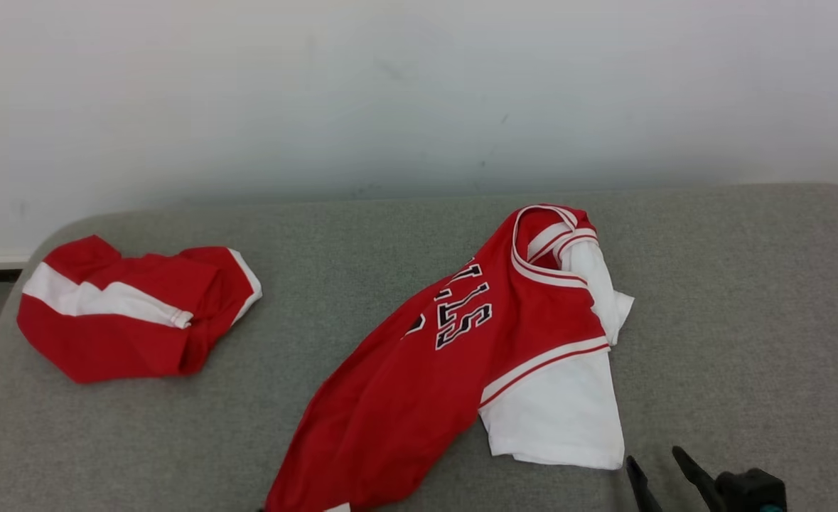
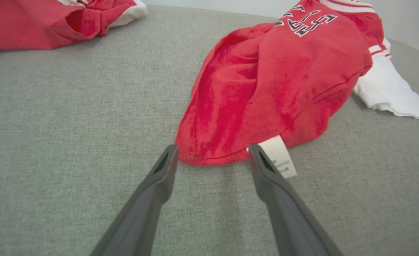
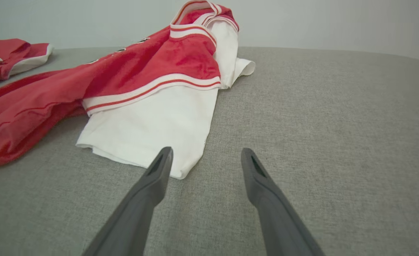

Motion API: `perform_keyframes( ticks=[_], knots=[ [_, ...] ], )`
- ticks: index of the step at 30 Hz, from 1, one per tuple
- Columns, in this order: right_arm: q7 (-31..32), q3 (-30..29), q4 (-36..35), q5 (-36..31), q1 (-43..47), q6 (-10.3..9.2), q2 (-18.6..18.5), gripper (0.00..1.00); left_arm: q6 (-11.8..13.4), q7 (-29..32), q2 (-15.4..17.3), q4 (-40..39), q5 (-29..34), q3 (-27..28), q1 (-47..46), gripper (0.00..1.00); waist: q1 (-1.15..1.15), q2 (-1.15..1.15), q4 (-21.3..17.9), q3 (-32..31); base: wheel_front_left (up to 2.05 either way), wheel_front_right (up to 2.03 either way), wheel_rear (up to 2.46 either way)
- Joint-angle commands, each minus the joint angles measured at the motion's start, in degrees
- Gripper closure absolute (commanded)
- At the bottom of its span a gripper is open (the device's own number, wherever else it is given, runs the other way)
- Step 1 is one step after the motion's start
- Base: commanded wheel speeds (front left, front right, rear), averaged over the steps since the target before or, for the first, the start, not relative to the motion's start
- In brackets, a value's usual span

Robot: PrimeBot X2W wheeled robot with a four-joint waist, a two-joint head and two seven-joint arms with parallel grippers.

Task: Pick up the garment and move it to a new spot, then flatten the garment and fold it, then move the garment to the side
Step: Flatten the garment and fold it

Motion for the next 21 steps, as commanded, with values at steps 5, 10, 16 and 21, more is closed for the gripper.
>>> perform_keyframes(
  ticks=[5,10,16,21],
  knots=[
    [5.3,1.6,2.6,1.3,-4.0,-0.13,0.7,0.0,-0.1,2.5,0.9,0.1,-0.5,-0.1,-2.3,0.0,0.0,0.0,0.2,2.6,0.0,0.0,0.0],
    [9.4,2.0,4.7,1.6,-6.6,-0.13,1.6,0.0,-0.4,4.8,1.1,-0.5,-1.4,-0.3,-3.7,0.0,0.0,0.0,0.8,4.0,0.0,0.0,0.0],
    [10.4,3.1,5.7,1.7,-8.6,-0.13,2.1,0.0,-0.8,6.2,1.4,-0.3,-2.2,-0.6,-5.5,0.0,0.0,0.0,1.4,5.5,0.0,0.0,0.0],
    [10.7,4.4,6.5,2.1,-9.6,-0.13,2.3,0.0,-1.1,6.8,1.4,0.6,-2.6,-1.0,-6.3,0.0,0.0,0.0,1.6,6.4,0.0,0.0,0.0]
  ],
)
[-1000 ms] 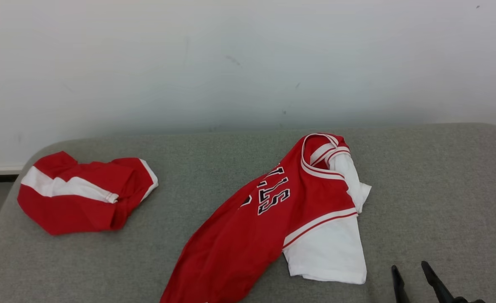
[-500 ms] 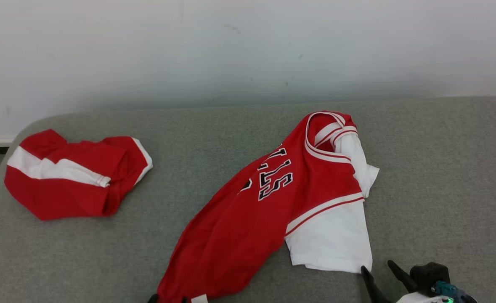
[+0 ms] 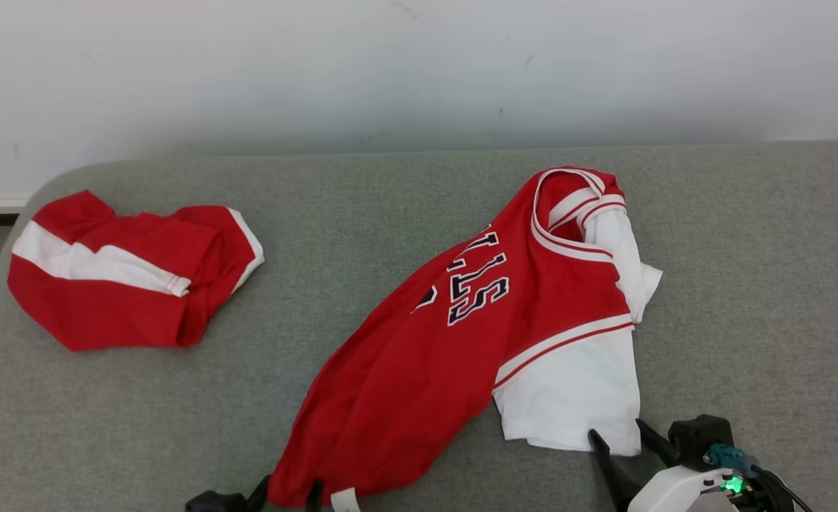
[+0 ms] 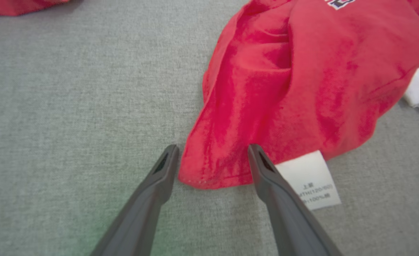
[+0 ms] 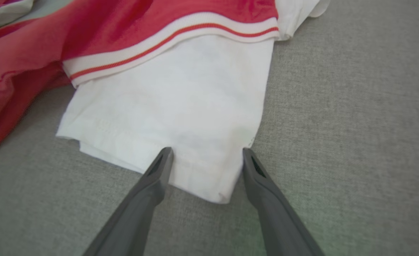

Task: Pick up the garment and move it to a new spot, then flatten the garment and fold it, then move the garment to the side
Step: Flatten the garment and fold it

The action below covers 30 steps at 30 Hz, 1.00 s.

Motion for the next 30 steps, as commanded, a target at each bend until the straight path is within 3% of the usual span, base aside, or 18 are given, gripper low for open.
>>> perform_keyframes(
  ticks=[1,11,14,16,17,19,24,30],
  knots=[
    [0.4,0.4,0.6,0.4,-0.3,-0.13,0.0,0.0,0.0,0.3,0.2,0.3,-0.6,0.1,-0.3,0.0,-0.01,0.0,0.0,0.2,0.0,0.0,0.0],
    [2.0,3.8,2.6,2.5,-2.1,0.02,0.6,0.0,-1.7,0.5,0.2,1.6,-1.4,-2.5,-1.7,0.0,-0.01,0.0,-0.1,1.6,0.0,0.0,0.0],
    [2.7,5.2,3.6,3.4,-3.0,0.09,0.9,0.0,-2.1,0.5,0.0,2.2,-1.8,-3.3,-2.3,0.59,-0.01,0.0,-0.2,2.0,0.0,0.0,0.0],
    [3.3,6.3,4.6,4.6,-3.3,0.14,1.1,0.0,-2.3,0.5,0.0,2.6,-1.9,-3.6,-2.5,0.88,-0.01,0.0,-0.3,2.1,0.0,0.0,0.0],
    [3.7,7.0,5.1,5.3,-3.4,0.14,1.3,0.53,-2.3,0.5,0.0,2.8,-2.1,-3.8,-2.6,1.0,-0.01,0.0,-0.3,2.1,0.0,0.0,0.0],
    [4.0,8.1,5.9,6.3,-3.8,0.25,1.5,1.0,-2.6,0.7,0.1,3.2,-2.6,-4.2,-2.8,1.0,-0.01,0.0,-0.3,2.1,0.0,0.0,0.0],
    [1.3,8.0,4.3,10.9,-4.0,0.07,1.1,1.0,-3.5,1.9,-0.3,3.1,-5.7,-4.9,-2.5,1.0,-0.01,0.0,-0.1,1.3,0.0,0.0,0.0],
    [-1.0,2.5,-7.9,21.7,-3.3,-0.02,-1.8,1.0,-4.2,6.1,-0.6,-6.6,-16.8,-2.6,-1.3,1.0,-0.01,0.0,-0.5,-0.7,0.0,0.0,0.0]
  ],
)
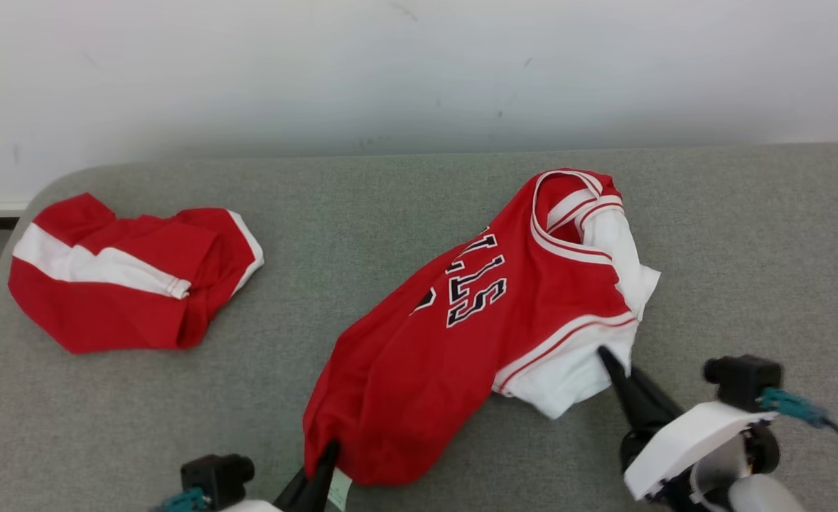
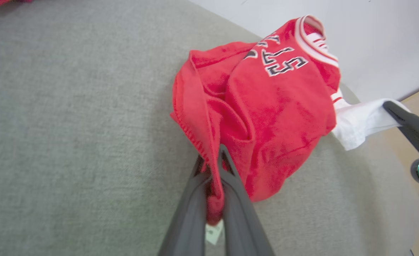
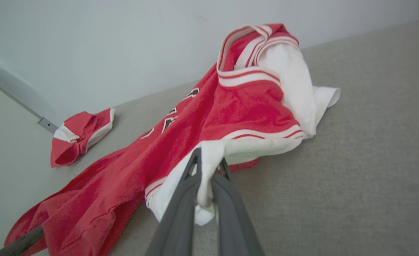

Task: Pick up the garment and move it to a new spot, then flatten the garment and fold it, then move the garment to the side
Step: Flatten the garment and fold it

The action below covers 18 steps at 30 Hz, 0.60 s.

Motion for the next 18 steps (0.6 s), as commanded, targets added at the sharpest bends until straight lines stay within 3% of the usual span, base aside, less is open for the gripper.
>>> perform_keyframes(
  ticks=[1,9,14,18],
  knots=[
    [-0.2,-2.6,-5.9,4.0,1.3,0.09,-2.4,1.0,-0.3,2.5,0.3,-5.8,-4.6,0.7,0.7,1.0,-0.01,0.0,-0.5,-1.2,0.0,0.0,0.0],
    [3.1,-12.8,-26.9,15.0,4.3,0.09,-6.6,1.0,-0.5,13.4,2.8,-28.4,-19.1,2.5,0.2,1.0,-0.01,0.0,-1.8,-4.7,0.0,0.0,0.0],
    [7.0,-20.1,-38.3,18.7,5.0,0.09,-7.1,1.0,2.5,21.1,3.5,-40.7,-26.4,3.8,-1.8,1.0,-0.01,0.0,-3.1,-6.9,0.0,0.0,0.0],
    [10.9,-26.5,-46.2,20.0,3.2,0.09,-6.9,1.0,6.3,26.7,3.6,-48.1,-30.2,4.0,-4.6,1.0,-0.01,0.0,-3.9,-8.0,0.0,0.0,0.0]
  ],
)
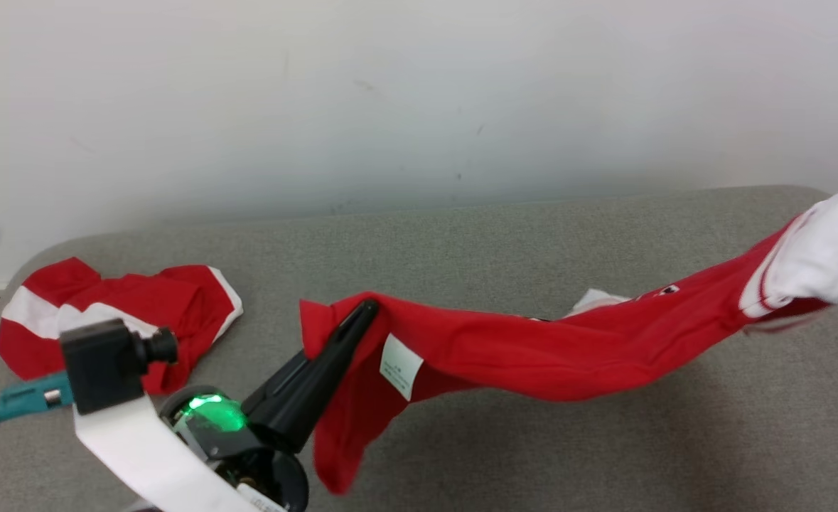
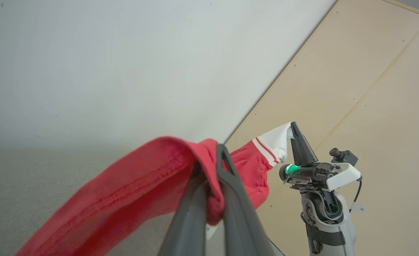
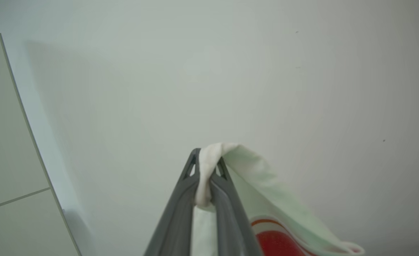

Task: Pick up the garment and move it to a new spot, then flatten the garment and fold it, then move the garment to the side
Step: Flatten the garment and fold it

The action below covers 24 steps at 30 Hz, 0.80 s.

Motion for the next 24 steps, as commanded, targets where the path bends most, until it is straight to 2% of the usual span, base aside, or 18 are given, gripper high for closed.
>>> perform_keyframes(
  ticks=[1,7,10,13,16,19,23,24],
  knots=[
    [1.4,-2.4,-2.7,0.7,-1.6,0.05,0.1,1.0,1.5,1.7,0.0,-2.5,-1.6,0.3,-1.7,1.0,0.0,0.0,-0.5,-0.5,0.0,0.0,0.0],
    [8.9,-12.8,-10.9,3.3,-8.6,0.05,1.8,1.0,10.0,8.3,-0.5,-11.1,-6.0,2.2,-9.5,1.0,0.0,0.0,-1.5,-0.3,0.0,0.0,0.0],
    [13.4,-16.7,-11.9,2.6,-13.4,0.05,2.5,1.0,14.0,11.1,-0.5,-12.9,-7.0,3.1,-14.1,1.0,0.0,0.0,-1.8,0.6,0.0,0.0,0.0],
    [18.3,-18.4,-10.5,0.7,-18.3,0.05,3.6,1.0,16.7,13.3,0.3,-12.8,-6.9,3.6,-18.3,1.0,0.0,0.0,-2.2,2.4,0.0,0.0,0.0],
    [22.5,-17.5,-7.7,-2.3,-23.2,0.05,5.3,1.0,17.8,15.2,1.5,-10.1,-5.6,3.1,-22.2,1.0,0.0,0.0,-2.5,5.5,0.0,0.0,0.0],
    [24.5,-15.7,-3.1,-5.8,-28.8,0.05,7.0,1.0,17.5,15.9,3.2,-4.8,-3.5,2.7,-27.0,1.0,0.0,0.0,-2.7,10.1,0.0,0.0,0.0],
    [23.5,-12.9,5.6,-11.5,-38.0,0.05,8.0,1.0,15.4,14.8,5.5,6.0,0.9,2.0,-36.9,1.0,0.0,0.0,-2.4,16.4,0.0,0.0,0.0],
    [22.9,-12.4,8.0,-13.1,-40.8,0.05,8.1,1.0,15.3,14.0,5.2,9.0,1.6,2.2,-40.0,1.0,0.0,0.0,-2.2,18.3,0.0,0.0,0.0]
  ],
)
